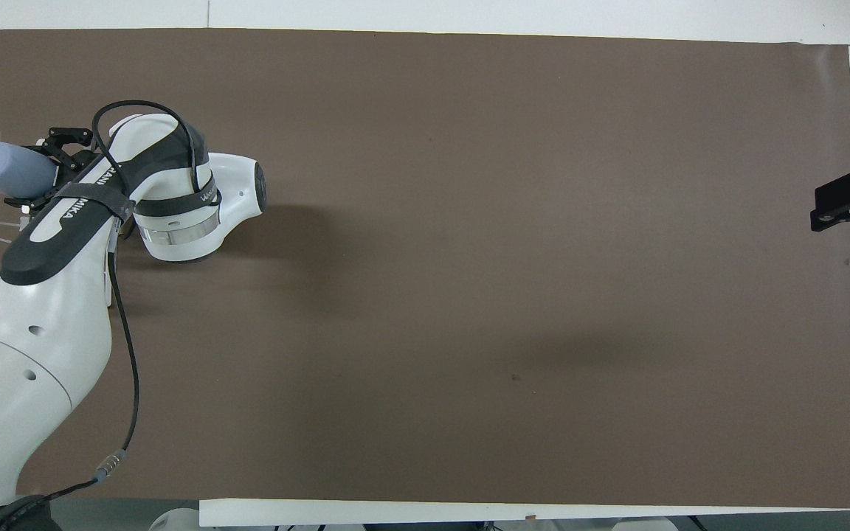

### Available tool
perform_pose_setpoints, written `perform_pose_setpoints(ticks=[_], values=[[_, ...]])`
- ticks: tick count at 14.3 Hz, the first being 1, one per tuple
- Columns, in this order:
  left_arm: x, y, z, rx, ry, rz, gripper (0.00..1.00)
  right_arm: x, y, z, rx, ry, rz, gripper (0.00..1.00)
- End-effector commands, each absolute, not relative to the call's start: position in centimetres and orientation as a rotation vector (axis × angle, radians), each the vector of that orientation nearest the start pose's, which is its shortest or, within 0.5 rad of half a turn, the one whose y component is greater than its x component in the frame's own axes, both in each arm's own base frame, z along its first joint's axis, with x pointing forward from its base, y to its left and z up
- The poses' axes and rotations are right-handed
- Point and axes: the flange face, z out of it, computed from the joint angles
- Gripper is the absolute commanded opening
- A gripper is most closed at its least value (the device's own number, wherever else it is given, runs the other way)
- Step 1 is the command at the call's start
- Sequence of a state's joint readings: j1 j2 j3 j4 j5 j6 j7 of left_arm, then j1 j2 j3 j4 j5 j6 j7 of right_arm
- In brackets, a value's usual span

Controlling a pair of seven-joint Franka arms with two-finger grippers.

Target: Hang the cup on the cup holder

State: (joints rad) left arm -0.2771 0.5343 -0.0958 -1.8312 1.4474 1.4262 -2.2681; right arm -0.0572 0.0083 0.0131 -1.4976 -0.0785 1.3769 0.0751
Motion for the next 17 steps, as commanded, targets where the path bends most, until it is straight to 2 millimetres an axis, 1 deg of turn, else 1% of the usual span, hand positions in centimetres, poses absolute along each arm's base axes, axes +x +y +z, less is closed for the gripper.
perform_pose_setpoints(ticks=[1,3,4,5,6,8,9,10,11,12,13,15,17], values=[[61.9,-10.6,29.2,-1.453,-1.094,-1.246,1.0,52.9,-3.4,63.8,-3.211,0.221,0.203,0.99],[62.0,-11.2,29.9,-1.462,-1.116,-1.23,1.0,52.9,-3.4,63.8,-3.211,0.221,0.205,0.99],[61.6,-11.9,30.9,-1.471,-1.162,-1.205,1.0,52.9,-3.4,63.8,-3.211,0.221,0.205,0.99],[60.9,-13.2,33.6,-1.493,-1.252,-1.174,1.0,52.9,-3.3,63.8,-3.211,0.218,0.205,0.99],[60.1,-14.2,35.3,-1.522,-1.298,-1.143,1.0,52.9,-3.3,63.8,-3.211,0.218,0.205,0.99],[59.8,-14.4,37.2,-1.58,-1.256,-1.069,1.0,52.9,-3.3,63.8,-3.211,0.218,0.205,0.99],[59.6,-14.7,38.6,-1.615,-1.249,-1.045,1.0,52.9,-3.3,63.8,-3.211,0.218,0.205,0.99],[59.0,-14.8,41.2,-1.674,-1.276,-0.993,1.0,52.9,-3.3,63.8,-3.211,0.218,0.205,0.99],[58.2,-14.6,44.3,-1.776,-1.286,-0.91,1.0,52.9,-3.3,63.8,-3.211,0.216,0.205,0.99],[57.7,-13.9,46.4,-1.849,-1.257,-0.837,1.0,52.9,-3.3,63.8,-3.211,0.218,0.205,0.99],[57.2,-12.8,48.5,-1.903,-1.223,-0.774,1.0,52.9,-3.3,63.8,-3.211,0.218,0.205,0.99],[56.5,-11.2,50.9,-2.053,-1.14,-0.601,1.0,52.9,-3.3,63.8,-3.211,0.216,0.205,0.99],[55.9,-8.8,53.5,-2.244,-1.029,-0.447,1.0,52.9,-3.3,63.8,-3.211,0.218,0.203,0.99]])
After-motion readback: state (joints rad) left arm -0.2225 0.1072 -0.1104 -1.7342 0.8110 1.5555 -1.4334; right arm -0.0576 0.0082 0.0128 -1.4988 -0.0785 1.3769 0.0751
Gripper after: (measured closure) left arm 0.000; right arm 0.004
